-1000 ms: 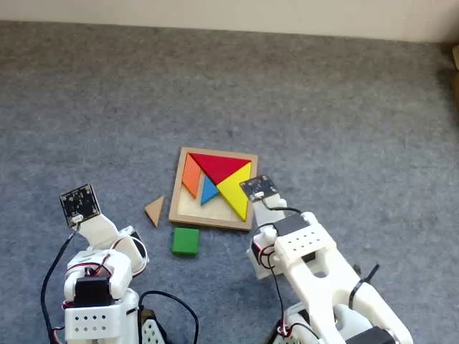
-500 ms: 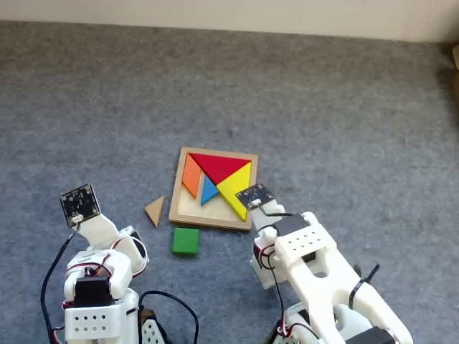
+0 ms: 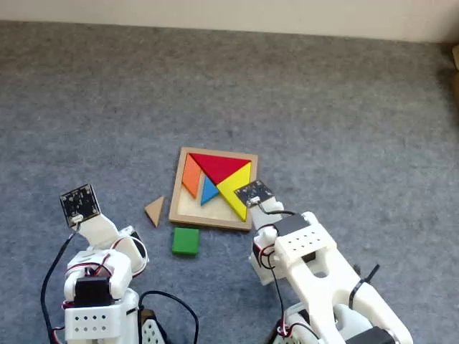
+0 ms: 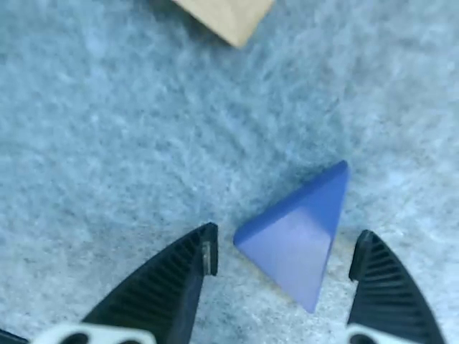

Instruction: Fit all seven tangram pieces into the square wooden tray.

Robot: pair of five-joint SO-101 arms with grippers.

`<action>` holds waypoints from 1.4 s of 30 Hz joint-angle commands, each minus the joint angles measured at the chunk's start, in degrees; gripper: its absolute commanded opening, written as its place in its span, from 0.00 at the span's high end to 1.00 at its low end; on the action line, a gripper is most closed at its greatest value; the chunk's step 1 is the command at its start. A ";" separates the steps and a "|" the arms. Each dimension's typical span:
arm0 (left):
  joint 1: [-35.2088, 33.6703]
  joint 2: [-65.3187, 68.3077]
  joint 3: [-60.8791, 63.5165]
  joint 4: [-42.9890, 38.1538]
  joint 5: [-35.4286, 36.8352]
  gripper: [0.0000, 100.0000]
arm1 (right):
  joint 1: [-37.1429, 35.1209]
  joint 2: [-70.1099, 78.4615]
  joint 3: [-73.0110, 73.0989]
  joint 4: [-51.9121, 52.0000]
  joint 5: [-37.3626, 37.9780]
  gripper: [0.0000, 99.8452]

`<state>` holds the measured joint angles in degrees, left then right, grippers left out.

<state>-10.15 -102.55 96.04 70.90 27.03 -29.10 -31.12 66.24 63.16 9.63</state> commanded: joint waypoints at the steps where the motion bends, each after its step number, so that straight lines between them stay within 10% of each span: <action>1: 1.10 -2.24 1.10 0.26 -0.35 0.96 | 0.66 -0.40 -1.71 -0.92 0.53 0.71; 42: 1.10 -2.24 1.10 0.26 -0.35 0.96 | 0.40 -6.46 -10.95 9.19 0.62 0.89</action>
<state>-10.15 -102.55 96.04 70.90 27.03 -28.92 -33.93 60.26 71.43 10.07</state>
